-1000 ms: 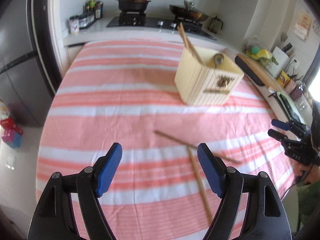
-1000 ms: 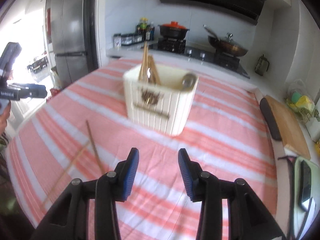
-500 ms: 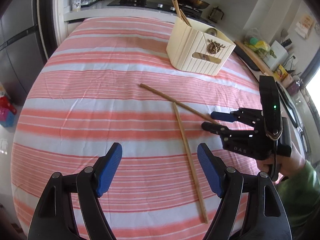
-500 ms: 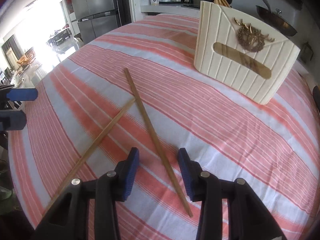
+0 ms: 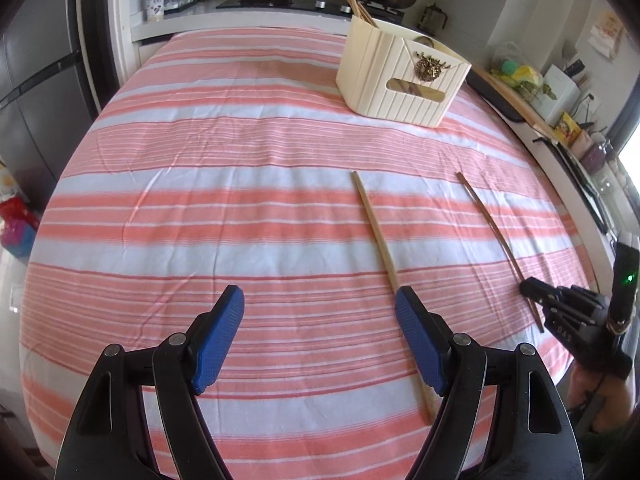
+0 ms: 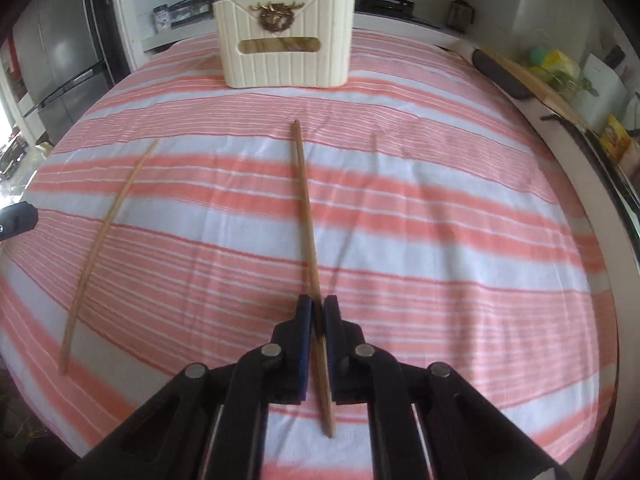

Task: Organize utensils
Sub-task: 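Withdraw both open tools back over the last two loose chopsticks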

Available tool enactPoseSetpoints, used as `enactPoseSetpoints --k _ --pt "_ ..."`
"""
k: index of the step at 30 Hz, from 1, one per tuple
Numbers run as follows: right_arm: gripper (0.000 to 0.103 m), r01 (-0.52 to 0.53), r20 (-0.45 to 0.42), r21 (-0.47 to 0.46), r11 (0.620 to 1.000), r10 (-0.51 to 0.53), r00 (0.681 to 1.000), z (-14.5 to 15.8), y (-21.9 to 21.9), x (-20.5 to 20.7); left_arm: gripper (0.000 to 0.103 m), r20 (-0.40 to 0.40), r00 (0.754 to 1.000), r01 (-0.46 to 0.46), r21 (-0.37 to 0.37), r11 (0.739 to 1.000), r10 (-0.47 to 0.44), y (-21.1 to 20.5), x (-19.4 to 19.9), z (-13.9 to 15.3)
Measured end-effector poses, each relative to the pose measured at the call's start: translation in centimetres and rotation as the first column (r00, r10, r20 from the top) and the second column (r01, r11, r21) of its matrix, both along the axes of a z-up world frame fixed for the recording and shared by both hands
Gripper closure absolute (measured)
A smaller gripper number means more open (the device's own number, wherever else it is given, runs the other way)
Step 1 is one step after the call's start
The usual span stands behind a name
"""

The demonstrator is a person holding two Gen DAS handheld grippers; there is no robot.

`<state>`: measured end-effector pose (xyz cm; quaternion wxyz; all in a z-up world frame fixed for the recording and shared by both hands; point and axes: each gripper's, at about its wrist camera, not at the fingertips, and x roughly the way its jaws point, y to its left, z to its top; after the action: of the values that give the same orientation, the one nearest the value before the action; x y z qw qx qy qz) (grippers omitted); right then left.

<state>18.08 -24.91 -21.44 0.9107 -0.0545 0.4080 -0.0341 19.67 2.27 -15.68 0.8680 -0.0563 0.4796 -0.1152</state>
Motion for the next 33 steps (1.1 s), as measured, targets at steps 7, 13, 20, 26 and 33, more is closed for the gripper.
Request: enactPoseSetpoints --k 7,13,20,26,33 --pt "0.048 0.043 0.076 0.093 0.995 -0.05 0.996 0.1 -0.8 -2.5 0.018 -0.017 0.994 0.103 -0.044 0.994 -0.104 -4.5 -1.0 -1.0" --pt "0.048 0.022 0.061 0.069 0.997 -0.026 0.998 -0.6 -0.7 -1.5 0.017 -0.007 0.987 0.16 0.126 0.979 -0.161 -8.6 -1.3 -3.6" --pt "0.048 0.006 0.077 0.045 0.999 -0.01 0.997 -1.0 -0.7 -1.6 0.007 -0.008 0.988 0.152 0.206 0.967 -0.153 -8.1 -1.4 -4.6" --pt "0.046 0.013 0.08 0.037 0.999 -0.016 0.997 -1.2 -0.4 -1.7 0.004 -0.02 0.993 0.12 0.216 0.969 -0.119 -6.1 -1.6 -4.7" --pt "0.046 0.016 0.065 0.034 0.999 -0.018 0.998 -1.2 -0.4 -1.5 0.002 -0.027 0.994 0.108 0.218 0.97 -0.105 -4.5 -1.8 -4.7"
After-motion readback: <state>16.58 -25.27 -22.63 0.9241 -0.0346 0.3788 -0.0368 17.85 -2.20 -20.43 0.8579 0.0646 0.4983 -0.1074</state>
